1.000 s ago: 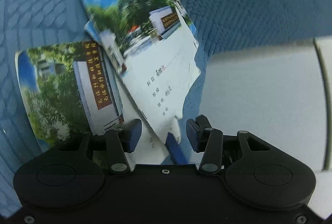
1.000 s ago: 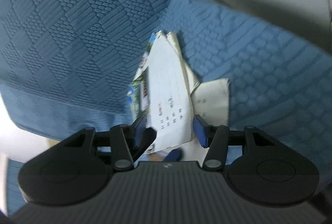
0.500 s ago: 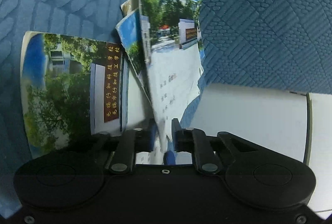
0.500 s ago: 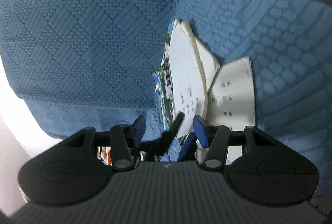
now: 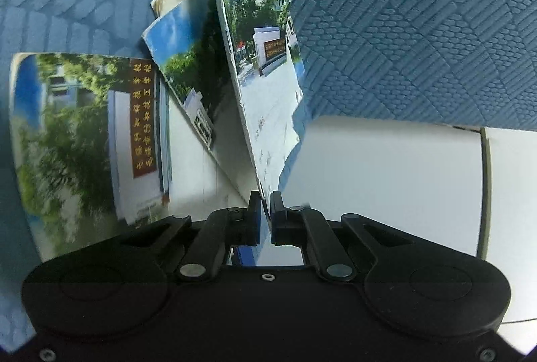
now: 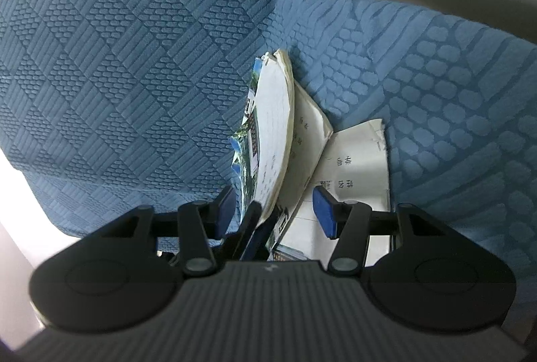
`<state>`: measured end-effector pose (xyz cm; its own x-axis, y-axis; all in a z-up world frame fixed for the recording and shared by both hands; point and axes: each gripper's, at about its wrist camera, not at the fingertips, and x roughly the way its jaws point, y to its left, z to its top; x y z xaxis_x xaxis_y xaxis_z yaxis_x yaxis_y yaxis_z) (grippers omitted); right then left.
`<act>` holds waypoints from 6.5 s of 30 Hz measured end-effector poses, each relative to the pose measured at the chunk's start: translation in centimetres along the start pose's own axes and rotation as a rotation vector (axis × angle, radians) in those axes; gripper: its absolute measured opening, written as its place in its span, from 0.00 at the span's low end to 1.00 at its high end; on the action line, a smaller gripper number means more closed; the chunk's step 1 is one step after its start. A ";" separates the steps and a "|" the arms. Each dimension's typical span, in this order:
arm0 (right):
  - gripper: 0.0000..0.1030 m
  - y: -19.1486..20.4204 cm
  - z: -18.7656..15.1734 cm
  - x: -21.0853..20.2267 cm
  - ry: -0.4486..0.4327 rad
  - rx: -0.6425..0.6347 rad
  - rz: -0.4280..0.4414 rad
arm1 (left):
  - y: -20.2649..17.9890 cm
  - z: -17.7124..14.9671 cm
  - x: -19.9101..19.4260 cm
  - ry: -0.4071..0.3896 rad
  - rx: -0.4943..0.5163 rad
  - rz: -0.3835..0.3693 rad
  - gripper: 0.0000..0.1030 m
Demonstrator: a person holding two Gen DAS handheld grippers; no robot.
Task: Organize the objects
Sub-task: 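Close both grippers on the postcards' edge, then lift the postcards up on their edge, then carry the postcards over the book stack and lower them onto it, then open both grippers and withdraw up from the book stack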
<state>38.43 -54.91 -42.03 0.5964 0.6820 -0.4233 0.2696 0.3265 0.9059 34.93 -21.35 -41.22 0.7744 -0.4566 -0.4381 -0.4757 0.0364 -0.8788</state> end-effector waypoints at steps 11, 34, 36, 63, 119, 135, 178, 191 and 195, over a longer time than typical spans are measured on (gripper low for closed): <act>0.53 -1.2 1.1 -0.2 -0.015 -0.001 -0.015 | 0.6 -1.5 -5.3 0.115 0.011 0.030 0.04; 0.07 -0.5 -0.3 0.0 0.040 -0.180 -0.094 | 3.2 0.3 -14.4 0.108 0.022 0.011 0.09; 0.07 0.1 -1.0 -0.1 0.049 -0.219 -0.099 | 3.5 0.5 -15.0 0.096 0.015 0.011 0.13; 0.05 4.0 -11.6 -3.8 -0.131 -0.238 -0.220 | 5.0 -0.2 -18.3 0.069 0.037 0.128 0.07; 0.09 26.8 -24.0 2.8 -0.064 -0.523 -0.040 | -9.8 14.2 -40.1 -0.143 0.332 0.026 0.09; 0.09 20.9 -28.3 9.6 0.047 -0.572 -0.206 | -1.3 18.1 -38.1 -0.134 0.348 0.225 0.09; 0.68 22.9 -29.9 4.1 -0.025 -0.801 -0.232 | -9.0 9.6 -41.1 -0.232 0.758 0.326 0.79; 0.84 27.1 -30.8 -5.4 -0.182 -1.006 -0.177 | -13.8 2.2 -42.8 -0.253 0.895 0.224 0.97; 0.84 26.8 -30.4 -7.9 -0.206 -1.020 -0.205 | -14.5 0.1 -43.0 -0.250 0.915 0.187 0.99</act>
<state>17.96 -31.67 -14.72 0.7535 0.4591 -0.4705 -0.3256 0.8824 0.3396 8.59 -2.18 -9.64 0.8360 -0.1745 -0.5202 -0.1732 0.8157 -0.5519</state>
